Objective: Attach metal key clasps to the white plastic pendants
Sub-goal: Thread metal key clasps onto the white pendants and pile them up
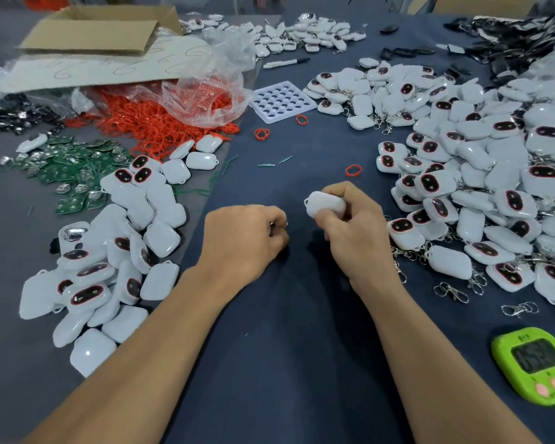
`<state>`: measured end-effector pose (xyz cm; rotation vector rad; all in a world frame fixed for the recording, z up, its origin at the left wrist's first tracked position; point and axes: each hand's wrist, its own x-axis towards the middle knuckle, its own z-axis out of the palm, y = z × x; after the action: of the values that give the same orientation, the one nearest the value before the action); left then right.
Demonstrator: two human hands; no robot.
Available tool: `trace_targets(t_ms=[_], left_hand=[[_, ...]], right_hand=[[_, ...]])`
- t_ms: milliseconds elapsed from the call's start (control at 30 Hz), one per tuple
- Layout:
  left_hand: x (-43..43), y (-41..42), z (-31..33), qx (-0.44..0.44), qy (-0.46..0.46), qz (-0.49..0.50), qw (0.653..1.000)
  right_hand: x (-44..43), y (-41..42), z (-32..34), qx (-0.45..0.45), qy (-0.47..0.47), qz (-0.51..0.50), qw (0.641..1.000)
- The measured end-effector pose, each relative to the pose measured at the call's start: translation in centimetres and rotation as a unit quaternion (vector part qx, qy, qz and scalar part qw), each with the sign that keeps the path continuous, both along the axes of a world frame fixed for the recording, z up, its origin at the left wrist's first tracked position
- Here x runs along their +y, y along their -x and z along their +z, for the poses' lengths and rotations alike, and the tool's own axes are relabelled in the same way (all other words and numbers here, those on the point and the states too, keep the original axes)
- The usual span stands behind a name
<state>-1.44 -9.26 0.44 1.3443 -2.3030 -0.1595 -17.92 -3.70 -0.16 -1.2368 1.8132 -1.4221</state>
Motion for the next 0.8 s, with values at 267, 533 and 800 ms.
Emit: trace_targets(t_ms=[267,533,800], left_hand=[[0.2,0.0,0.2,0.035,-0.107,-0.048,0.992],[0.3,-0.3,0.6,0.030,-0.139,-0.065,0.988],[0.3,-0.2,0.4,0.024,-0.134,-0.061,0.989]], right_hand=[[0.2,0.4,0.2,-0.012,-0.024,0.063,0.998],[0.4,0.4,0.7,0.048,-0.050,0.113,0.991],[0.5,0.6,1.2,0.093,-0.075,0.121,0.985]])
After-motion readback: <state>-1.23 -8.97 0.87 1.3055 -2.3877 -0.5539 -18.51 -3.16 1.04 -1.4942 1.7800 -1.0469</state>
